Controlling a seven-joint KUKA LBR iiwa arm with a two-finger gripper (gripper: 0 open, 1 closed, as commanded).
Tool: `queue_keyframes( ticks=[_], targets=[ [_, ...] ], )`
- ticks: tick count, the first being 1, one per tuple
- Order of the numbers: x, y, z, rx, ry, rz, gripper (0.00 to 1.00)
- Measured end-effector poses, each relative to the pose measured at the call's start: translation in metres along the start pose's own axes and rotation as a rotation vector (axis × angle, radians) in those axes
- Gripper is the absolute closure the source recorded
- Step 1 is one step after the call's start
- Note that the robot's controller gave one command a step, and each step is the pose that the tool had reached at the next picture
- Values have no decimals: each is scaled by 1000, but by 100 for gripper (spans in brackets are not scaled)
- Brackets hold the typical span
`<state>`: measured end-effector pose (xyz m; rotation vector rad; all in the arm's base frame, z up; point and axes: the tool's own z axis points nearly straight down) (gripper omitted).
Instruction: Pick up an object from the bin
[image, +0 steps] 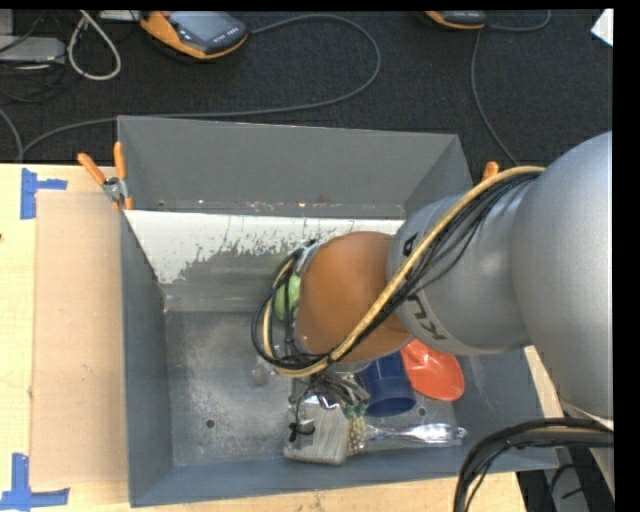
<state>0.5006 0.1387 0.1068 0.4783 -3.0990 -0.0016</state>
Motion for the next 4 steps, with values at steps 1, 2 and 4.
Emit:
queue_keyframes(
  ticks=[1,2,4],
  targets=[
    [-42,-111,-44,0,0,325,0],
    [29,-50,29,-5,1,19,0],
    [37,-66,35,-9,-22,43,0]
  ],
)
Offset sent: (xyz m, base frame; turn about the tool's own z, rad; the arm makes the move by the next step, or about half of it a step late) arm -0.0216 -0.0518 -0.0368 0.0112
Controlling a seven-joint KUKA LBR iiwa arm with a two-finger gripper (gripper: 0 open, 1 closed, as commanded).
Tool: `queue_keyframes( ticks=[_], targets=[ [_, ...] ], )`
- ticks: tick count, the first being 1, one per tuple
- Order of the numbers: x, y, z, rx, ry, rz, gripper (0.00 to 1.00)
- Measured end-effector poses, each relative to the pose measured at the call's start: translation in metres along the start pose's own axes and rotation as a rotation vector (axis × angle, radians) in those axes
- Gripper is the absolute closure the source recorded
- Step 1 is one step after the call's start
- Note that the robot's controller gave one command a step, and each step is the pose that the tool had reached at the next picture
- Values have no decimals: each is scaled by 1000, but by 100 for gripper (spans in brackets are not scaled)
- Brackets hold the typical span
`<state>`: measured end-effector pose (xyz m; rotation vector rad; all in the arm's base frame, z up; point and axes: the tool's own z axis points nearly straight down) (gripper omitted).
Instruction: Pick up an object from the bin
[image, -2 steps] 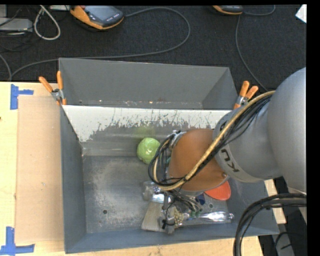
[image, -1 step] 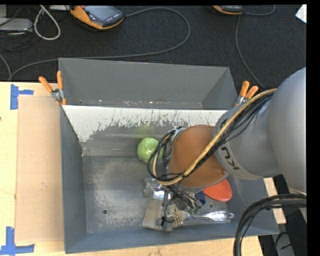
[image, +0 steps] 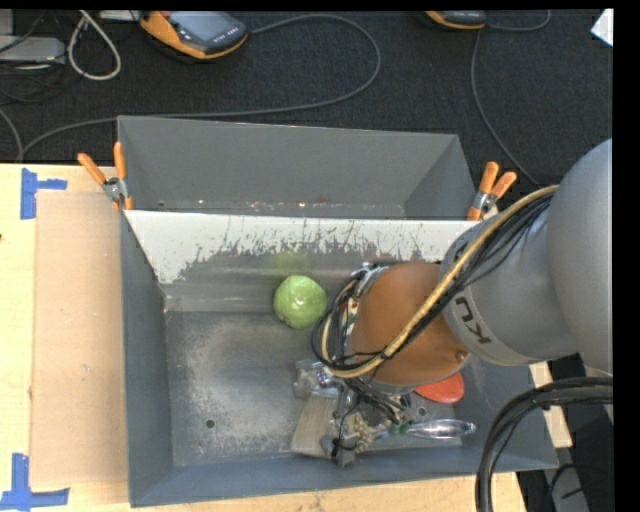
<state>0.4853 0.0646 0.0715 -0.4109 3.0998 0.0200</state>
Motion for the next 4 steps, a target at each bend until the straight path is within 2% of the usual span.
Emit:
queue_keyframes(
  ticks=[1,2,3,4],
  targets=[
    [4,-8,-1,-3,-3,-3,0],
    [6,-18,-1,1,-7,-59,0],
    [-24,-73,1,-3,-8,-63,100],
    [-24,-73,1,-3,-8,-62,100]
  ],
)
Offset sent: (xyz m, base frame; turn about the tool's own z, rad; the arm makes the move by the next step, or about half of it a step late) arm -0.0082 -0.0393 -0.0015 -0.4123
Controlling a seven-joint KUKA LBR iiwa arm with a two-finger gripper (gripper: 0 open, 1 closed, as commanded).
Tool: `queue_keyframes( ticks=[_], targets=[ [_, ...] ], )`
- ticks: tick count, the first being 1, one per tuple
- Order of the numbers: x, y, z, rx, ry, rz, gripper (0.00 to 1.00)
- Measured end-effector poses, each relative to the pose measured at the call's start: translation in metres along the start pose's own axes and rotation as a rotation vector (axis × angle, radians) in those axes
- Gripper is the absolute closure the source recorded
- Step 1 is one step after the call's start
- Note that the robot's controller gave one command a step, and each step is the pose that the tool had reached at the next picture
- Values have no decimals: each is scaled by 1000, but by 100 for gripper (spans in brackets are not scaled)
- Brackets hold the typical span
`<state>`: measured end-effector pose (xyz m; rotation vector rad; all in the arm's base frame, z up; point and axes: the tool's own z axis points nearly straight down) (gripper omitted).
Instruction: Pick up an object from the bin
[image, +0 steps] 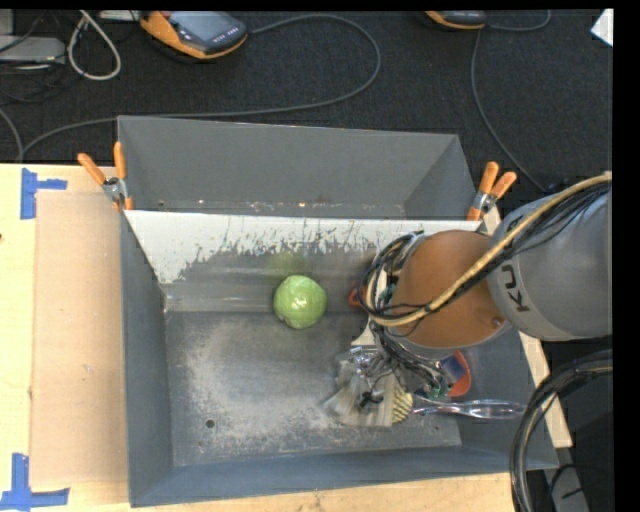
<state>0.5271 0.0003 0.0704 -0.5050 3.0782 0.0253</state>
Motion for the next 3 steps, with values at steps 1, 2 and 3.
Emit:
queue_keyframes(
  ticks=[1,2,3],
  targets=[
    [2,7,-19,-3,2,9,100],
    [-1,1,-18,-4,3,19,100],
    [8,7,-119,-6,10,-20,100]
  ],
)
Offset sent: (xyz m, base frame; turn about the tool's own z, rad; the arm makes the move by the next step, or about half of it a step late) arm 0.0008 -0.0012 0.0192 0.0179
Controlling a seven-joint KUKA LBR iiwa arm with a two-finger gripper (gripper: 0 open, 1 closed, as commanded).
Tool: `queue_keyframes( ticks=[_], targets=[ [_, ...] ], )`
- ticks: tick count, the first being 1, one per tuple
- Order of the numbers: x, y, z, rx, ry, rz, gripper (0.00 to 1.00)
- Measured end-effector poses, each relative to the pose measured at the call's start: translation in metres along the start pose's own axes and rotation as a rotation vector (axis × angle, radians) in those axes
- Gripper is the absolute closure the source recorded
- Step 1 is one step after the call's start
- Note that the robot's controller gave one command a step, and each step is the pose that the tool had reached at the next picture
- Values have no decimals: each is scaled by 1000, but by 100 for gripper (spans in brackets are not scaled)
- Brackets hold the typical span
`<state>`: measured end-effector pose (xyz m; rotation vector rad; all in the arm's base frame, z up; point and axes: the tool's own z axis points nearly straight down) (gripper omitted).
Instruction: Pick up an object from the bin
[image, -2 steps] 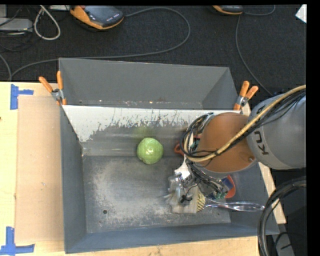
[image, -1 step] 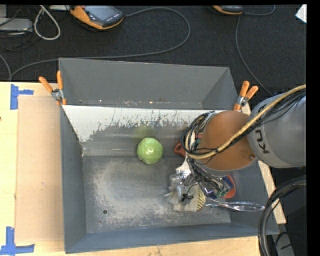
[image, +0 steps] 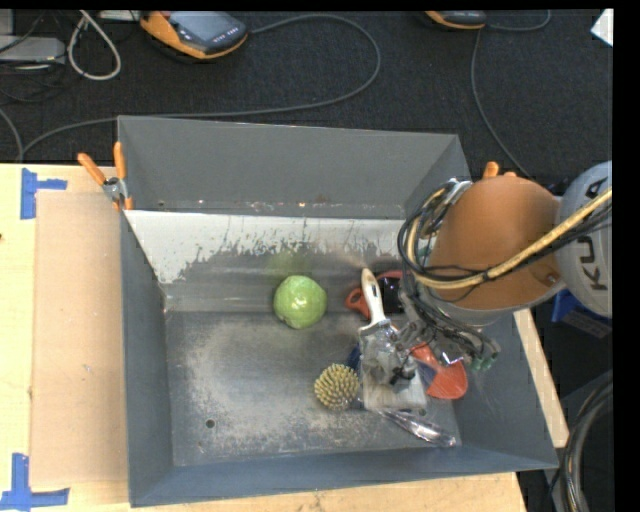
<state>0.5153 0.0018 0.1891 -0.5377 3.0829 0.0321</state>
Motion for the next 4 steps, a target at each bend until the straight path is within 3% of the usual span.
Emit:
queue_keyframes(
  ticks=[1,2,3,4],
  targets=[
    [-2,4,-18,0,-1,8,100],
    [38,32,26,-1,1,191,100],
    [22,24,26,-1,2,170,100],
    [35,19,100,-6,8,-122,100]
  ],
)
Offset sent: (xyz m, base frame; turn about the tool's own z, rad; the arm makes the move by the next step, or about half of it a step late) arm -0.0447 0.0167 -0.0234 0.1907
